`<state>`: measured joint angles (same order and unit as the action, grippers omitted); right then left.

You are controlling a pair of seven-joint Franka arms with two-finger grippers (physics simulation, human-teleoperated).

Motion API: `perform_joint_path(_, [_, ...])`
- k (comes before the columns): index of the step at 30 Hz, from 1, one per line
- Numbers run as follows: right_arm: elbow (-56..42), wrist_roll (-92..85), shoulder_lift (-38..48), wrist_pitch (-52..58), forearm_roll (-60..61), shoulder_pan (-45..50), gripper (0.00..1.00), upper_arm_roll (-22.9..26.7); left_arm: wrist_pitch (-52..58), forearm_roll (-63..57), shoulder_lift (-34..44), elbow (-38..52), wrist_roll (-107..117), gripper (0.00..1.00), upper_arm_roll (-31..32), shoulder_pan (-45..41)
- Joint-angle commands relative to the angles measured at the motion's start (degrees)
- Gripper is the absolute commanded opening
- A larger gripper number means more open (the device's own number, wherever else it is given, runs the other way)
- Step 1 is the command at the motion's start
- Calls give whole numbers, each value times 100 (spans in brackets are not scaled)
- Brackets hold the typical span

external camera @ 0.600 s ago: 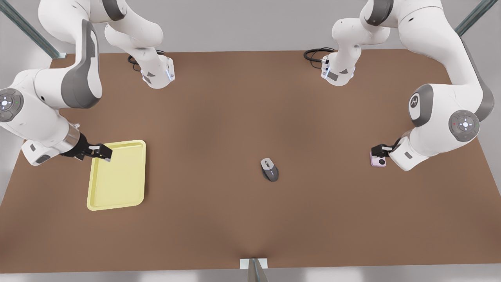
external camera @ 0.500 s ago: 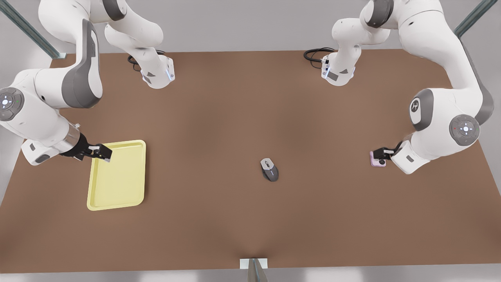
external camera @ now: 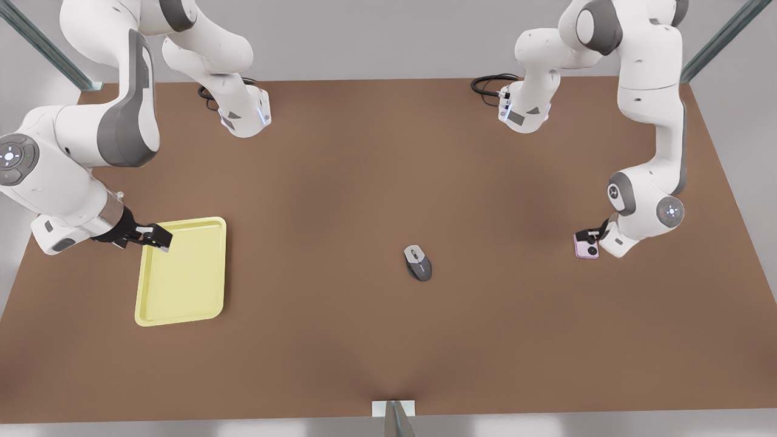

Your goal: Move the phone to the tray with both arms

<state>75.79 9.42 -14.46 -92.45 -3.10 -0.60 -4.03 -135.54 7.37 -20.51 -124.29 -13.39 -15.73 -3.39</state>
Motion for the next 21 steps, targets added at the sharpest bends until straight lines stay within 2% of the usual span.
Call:
perform_joint_path(1, [-3,121,5,-10,2,7,100,-2,-1475,54,-84,-122,-1816,100,-18,22])
perform_joint_path(7, [-3,121,5,-10,2,-2,100,-2,-1643,54,-392,-157,-1825,100,-18,23])
perform_joint_path(21, [-56,113,14,104,2,16,100,25,-1581,265,-568,-306,-1808,100,52,5])
